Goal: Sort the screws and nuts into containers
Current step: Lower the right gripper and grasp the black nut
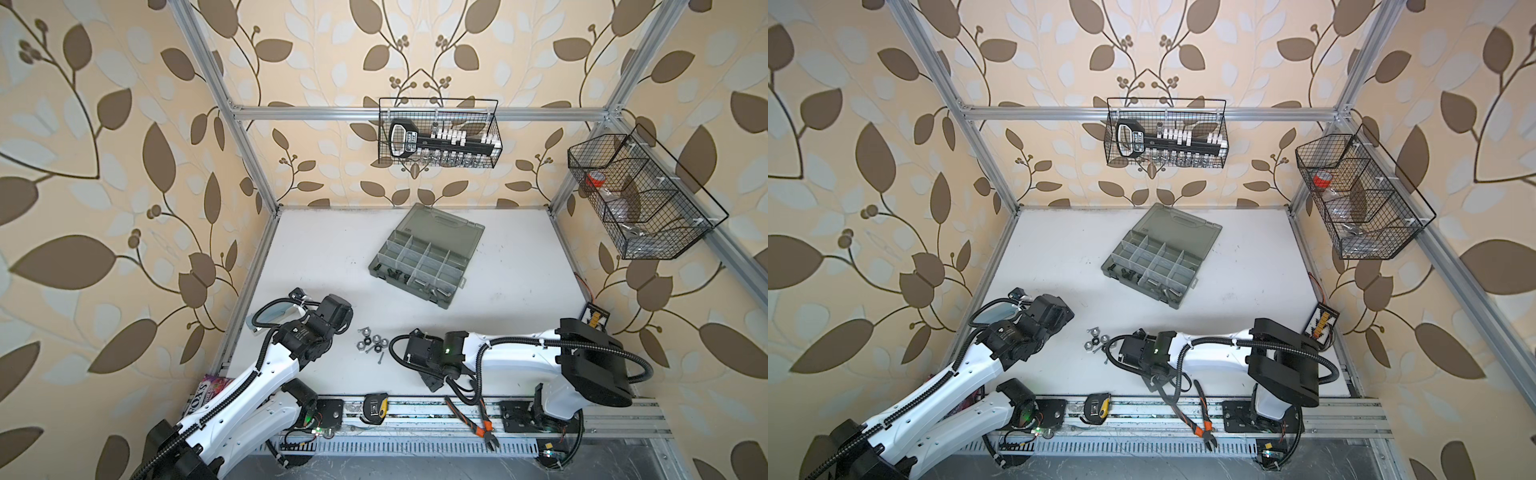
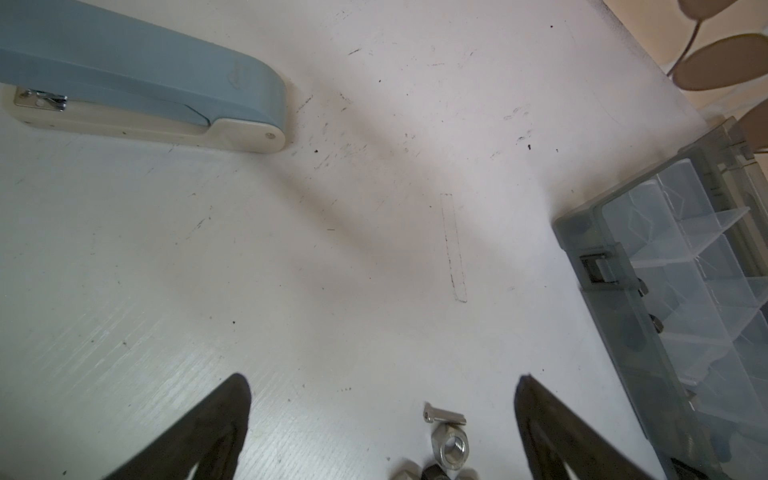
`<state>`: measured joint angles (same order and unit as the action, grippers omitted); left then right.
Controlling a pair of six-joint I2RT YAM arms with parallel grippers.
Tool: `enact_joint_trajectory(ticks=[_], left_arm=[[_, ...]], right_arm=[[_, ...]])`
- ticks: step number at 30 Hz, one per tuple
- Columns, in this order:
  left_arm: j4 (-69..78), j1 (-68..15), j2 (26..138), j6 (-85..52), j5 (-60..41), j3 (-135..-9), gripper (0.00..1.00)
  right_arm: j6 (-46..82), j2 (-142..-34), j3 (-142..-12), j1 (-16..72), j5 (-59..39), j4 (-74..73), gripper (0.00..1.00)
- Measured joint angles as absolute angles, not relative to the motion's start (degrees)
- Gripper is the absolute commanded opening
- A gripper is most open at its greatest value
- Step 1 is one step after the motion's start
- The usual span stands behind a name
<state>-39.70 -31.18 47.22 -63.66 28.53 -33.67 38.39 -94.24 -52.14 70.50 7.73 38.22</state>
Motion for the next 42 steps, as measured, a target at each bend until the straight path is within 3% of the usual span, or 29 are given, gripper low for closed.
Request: enact_joint_trajectory(ticks=[24, 34, 42], left_arm=[[-39.7, -31.2, 47.7, -63.7, 28.6, -33.7, 0.99], [-39.7, -31.2, 47.7, -63.7, 28.6, -33.7, 0.99], [-39.7, -31.2, 47.7, -63.7, 28.6, -33.7, 0.99]], right_arm=[[37.3, -94.1, -51.4, 66.5, 6.4, 34.7, 0.33], [37.3, -93.5, -50.8, 66.5, 5.8, 34.6, 0.15], [36.9, -93.3, -50.7, 66.3, 5.5, 34.4, 0.13]])
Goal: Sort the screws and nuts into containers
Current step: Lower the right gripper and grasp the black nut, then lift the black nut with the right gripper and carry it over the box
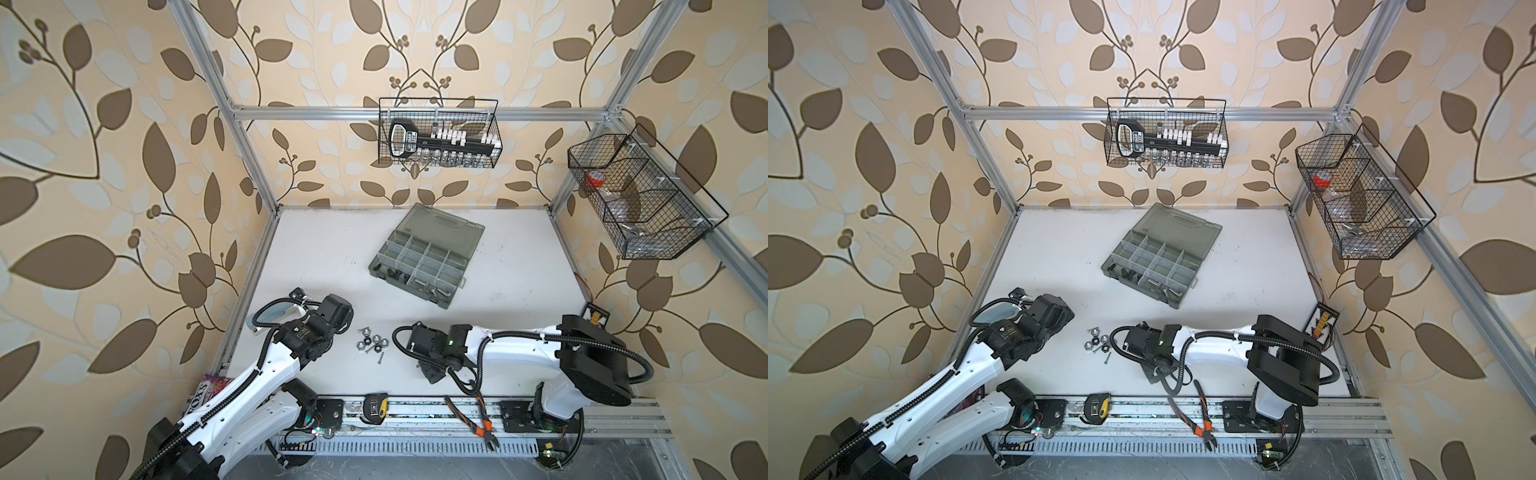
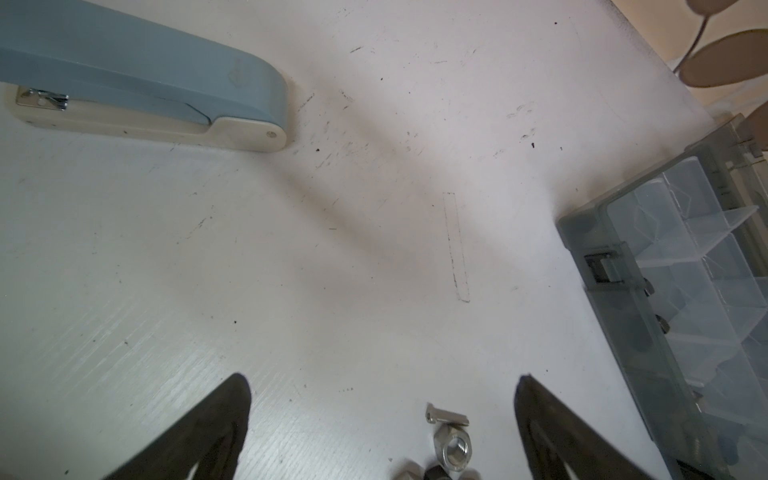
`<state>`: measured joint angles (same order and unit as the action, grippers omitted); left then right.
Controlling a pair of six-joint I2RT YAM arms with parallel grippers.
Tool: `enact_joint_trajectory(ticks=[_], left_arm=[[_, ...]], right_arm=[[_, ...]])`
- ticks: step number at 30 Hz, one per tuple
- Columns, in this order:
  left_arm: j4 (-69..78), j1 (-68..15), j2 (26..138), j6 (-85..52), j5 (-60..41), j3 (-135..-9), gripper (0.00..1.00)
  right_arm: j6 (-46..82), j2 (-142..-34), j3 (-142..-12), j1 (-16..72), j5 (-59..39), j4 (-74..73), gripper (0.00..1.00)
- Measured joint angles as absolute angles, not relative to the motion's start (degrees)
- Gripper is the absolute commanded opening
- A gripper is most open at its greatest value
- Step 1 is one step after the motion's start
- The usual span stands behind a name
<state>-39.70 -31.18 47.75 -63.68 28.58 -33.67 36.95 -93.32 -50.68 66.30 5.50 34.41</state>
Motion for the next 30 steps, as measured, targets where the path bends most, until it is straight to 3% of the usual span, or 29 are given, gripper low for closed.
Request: enact_joint_trajectory(ticks=[30], left_arm=[[-39.7, -31.2, 48.5, -63.7, 28.6, -33.7, 0.99]], right_arm=[[36.2, -93.2, -50.7, 66.3, 5.1, 34.3, 0.12]])
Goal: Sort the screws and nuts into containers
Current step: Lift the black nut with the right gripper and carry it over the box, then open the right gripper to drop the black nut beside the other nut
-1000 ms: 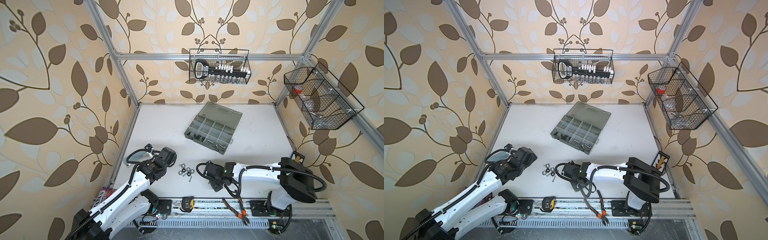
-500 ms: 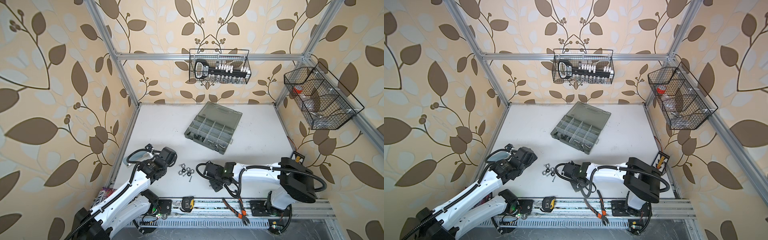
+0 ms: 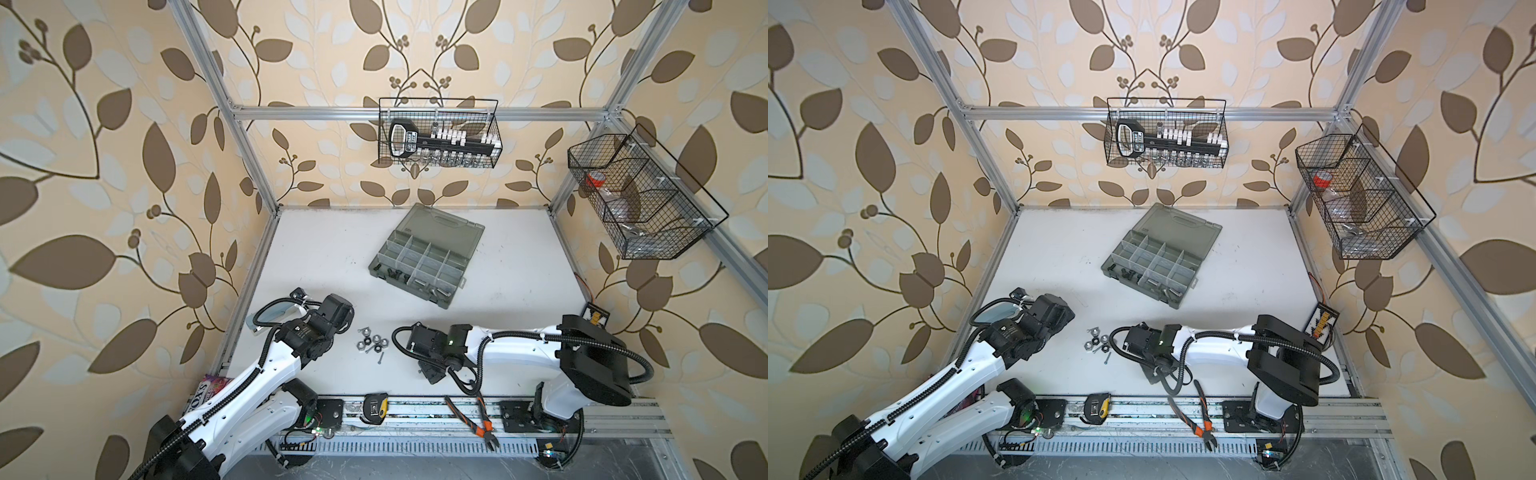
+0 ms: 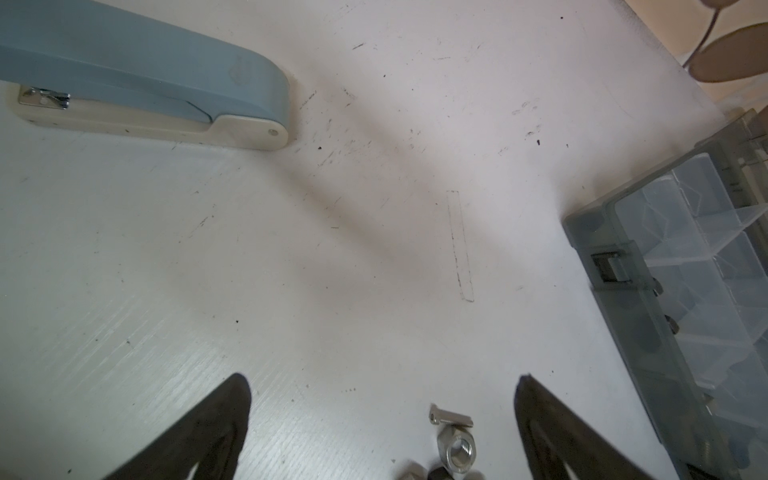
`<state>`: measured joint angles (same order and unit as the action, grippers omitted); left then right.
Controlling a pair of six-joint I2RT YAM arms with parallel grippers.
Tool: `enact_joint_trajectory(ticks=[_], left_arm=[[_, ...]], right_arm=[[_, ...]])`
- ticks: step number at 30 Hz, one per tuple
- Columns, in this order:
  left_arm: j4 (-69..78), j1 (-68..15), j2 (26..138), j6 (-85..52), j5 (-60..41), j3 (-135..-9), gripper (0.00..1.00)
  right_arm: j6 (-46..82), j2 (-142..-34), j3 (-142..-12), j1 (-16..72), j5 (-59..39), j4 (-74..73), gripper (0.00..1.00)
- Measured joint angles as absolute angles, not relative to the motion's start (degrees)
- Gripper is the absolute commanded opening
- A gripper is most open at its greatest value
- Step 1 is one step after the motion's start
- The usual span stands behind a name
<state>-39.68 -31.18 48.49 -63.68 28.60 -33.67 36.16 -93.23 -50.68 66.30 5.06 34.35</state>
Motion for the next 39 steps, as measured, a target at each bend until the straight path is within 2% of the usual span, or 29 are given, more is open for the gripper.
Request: enact_joint_trajectory(ticks=[20, 24, 31, 39], left_arm=[[-39.7, -31.2, 48.5, -64.6, 28.7, -33.7, 0.99], [-39.7, -31.2, 48.4, -64.6, 28.7, -33.7, 0.99], [-39.6, -31.2, 48.4, -64.8, 28.7, -33.7, 0.99], [-38.1, -31.2, 50.0, -64.8, 28.2, -33.7, 0.99]], right_arm=[[36.1, -90.0, -50.0, 64.9, 4.4, 36.6, 0.1], [34.7, -87.0, -52.2, 60.0, 4.4, 38.2, 0.11], [28.5, -85.1, -61.0, 45.3, 4.2, 39.0, 0.11], [22.4, -93.4, -73.6, 36.1, 7.5, 38.8, 0.11]])
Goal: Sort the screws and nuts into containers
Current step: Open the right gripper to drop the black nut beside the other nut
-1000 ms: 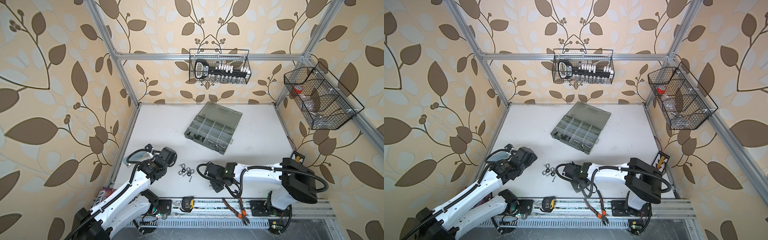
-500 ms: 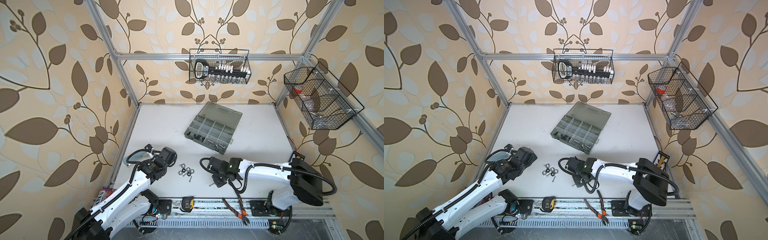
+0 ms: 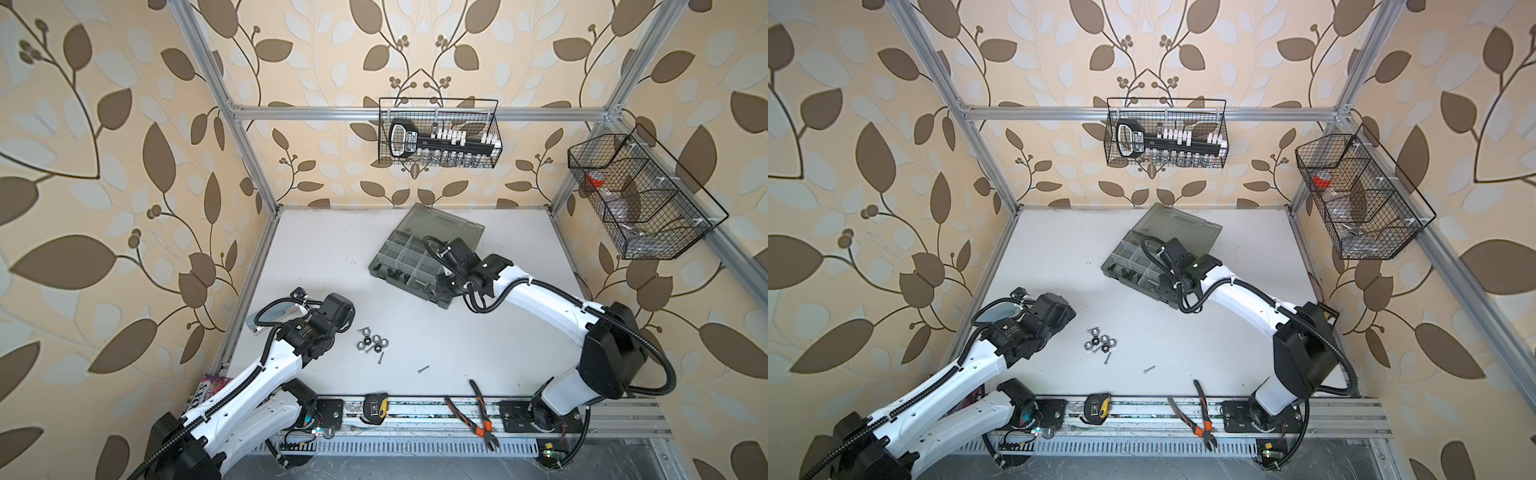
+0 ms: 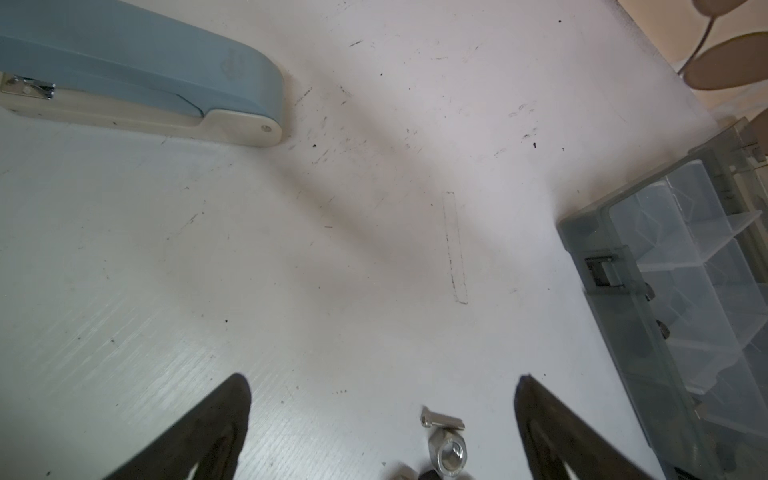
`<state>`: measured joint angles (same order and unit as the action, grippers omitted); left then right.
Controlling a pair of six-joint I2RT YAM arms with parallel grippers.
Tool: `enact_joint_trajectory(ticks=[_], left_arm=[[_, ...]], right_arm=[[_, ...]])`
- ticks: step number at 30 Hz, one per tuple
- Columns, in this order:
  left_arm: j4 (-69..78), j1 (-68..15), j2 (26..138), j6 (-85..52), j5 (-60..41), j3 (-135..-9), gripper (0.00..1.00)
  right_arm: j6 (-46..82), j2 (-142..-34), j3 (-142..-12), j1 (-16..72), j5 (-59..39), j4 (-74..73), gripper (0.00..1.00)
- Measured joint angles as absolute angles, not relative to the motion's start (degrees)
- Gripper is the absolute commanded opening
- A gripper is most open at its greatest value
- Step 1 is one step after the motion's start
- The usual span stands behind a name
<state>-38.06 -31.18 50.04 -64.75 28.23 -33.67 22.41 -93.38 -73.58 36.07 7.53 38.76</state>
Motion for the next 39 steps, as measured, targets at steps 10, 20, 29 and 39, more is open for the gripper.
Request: enact_joint_trajectory(ticks=[10, 20, 29, 39], left_arm=[[-36.5, -31.2, 53.4, -64.4, 25.9, -34.3, 0.99], [-35.8, -31.2, 53.9, -63.8, 25.0, -34.5, 0.99], [-35.8, -31.2, 55.2, -62.9, 24.1, -35.7, 0.99], [-36.4, -31.2, 58.0, -59.2, 22.8, -38.7, 0.99]], right_arm=[[18.8, -104.3, -80.6, 31.6, 8.4, 38.0, 0.1], [17.9, -107.8, -81.0, 28.2, 7.9, 37.4, 0.1], [17.6, -110.2, -81.0, 27.6, 6.8, 36.2, 0.3], [17.3, -110.1, -81.0, 27.2, 6.6, 35.8, 0.38]])
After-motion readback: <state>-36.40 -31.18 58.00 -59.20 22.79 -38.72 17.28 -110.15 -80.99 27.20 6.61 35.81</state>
